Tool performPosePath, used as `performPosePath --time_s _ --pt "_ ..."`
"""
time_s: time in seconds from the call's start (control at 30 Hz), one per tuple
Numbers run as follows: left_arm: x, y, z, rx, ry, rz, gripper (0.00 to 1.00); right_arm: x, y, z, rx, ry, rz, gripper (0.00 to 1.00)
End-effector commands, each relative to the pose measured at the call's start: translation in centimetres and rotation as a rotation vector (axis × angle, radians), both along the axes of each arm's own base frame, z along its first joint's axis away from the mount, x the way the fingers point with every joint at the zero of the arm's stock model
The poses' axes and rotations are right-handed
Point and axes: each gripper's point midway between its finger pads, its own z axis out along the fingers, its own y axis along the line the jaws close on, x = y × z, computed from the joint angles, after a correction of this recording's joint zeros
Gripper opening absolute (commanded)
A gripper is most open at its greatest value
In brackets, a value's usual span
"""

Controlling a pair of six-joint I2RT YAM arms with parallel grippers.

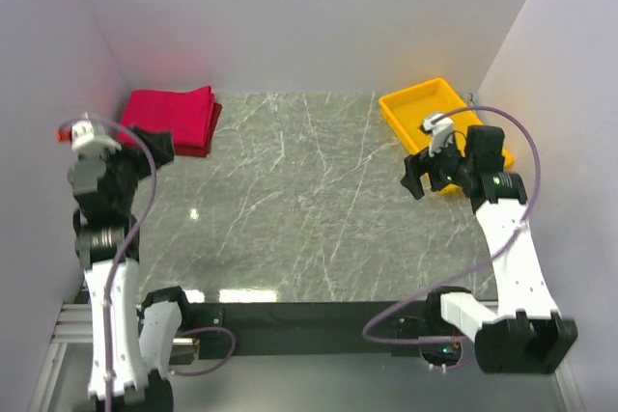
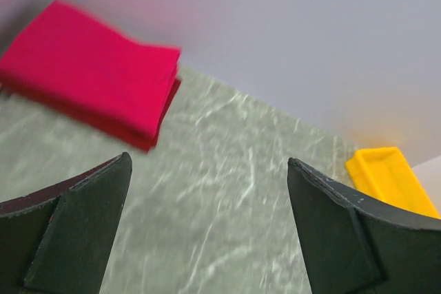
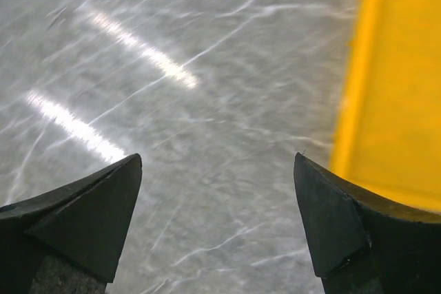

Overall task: Fold and stack the t-shirts
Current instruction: Neatly place the folded tshirt to the corner

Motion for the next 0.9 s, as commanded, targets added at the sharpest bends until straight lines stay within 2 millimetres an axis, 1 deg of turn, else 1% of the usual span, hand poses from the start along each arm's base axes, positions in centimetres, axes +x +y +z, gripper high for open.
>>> performPosePath --time_s 0.0,0.03,0.07,0.1,0.13,0.17,0.23,0.27,0.3,0.33,0.37,0.43,0.5,0.67,0.7,0.77,0.87 --pt "-4.0 0.4 -4.3 -0.071 0.103 0.092 0.99 2.3 -4.3 2.6 -0.031 -0.158 -0.342 0.98" --pt "-5.0 0.0 -5.4 -0.06 0.132 0.077 1.0 2.1 -4.9 2.2 0.003 -0.143 -0.435 0.98" --pt "-5.8 -0.6 -5.4 -0.05 0.124 0.055 1.0 2.0 -5.5 2.5 0.01 -0.156 -0.482 0.99" --pt "-7.0 -1.2 -5.0 -0.038 0.096 0.031 0.99 1.8 -5.4 2.3 0.014 -0.137 -0.484 0.99" --pt "-7.7 -1.3 -5.5 -0.071 0.116 0.051 0.99 1.4 -5.3 2.5 0.017 -0.129 -0.476 0.99" --pt "-8.2 -1.3 -5.5 -0.083 0.109 0.057 1.0 1.0 -5.2 2.3 0.021 -0.116 -0.48 0.99" --pt "-9.1 -2.3 -4.6 -0.08 0.069 0.013 1.0 0.5 -5.3 2.7 0.029 -0.137 -0.497 0.99" --pt "-9.4 -2.5 -4.8 -0.084 0.082 0.006 1.0 0.4 -5.5 3.1 0.034 -0.155 -0.516 0.99" --pt "-9.4 -2.6 -5.0 -0.09 0.095 0.005 0.99 0.2 -5.7 3.1 0.036 -0.162 -0.531 0.98" --pt "-9.5 -2.8 -5.1 -0.09 0.109 -0.006 0.99 0.0 -5.8 3.8 0.046 -0.183 -0.543 0.99" --pt "-9.4 -2.9 -5.9 -0.096 0.146 -0.014 0.99 -0.1 -5.8 3.9 0.05 -0.187 -0.547 0.98" --pt "-9.5 -3.3 -6.2 -0.083 0.175 -0.049 0.99 -0.4 -5.9 4.3 0.059 -0.199 -0.565 0.99" --pt "-9.5 -3.3 -6.7 -0.08 0.207 -0.052 0.99 -0.6 -6.2 4.4 0.066 -0.202 -0.59 0.99" --pt "-9.9 -3.5 -6.4 -0.065 0.201 -0.062 0.99 -0.8 -6.5 4.5 0.104 -0.222 -0.645 0.98" --pt "-9.9 -3.5 -6.6 -0.063 0.206 -0.061 0.99 -0.9 -6.5 4.3 0.111 -0.223 -0.652 0.98" --pt "-10.1 -3.4 -6.9 -0.065 0.215 -0.056 0.99 -0.9 -6.5 4.8 0.128 -0.255 -0.662 0.98" --pt "-10.3 -3.5 -7.3 -0.066 0.221 -0.054 1.0 -1.2 -6.3 4.7 0.129 -0.263 -0.643 0.98"
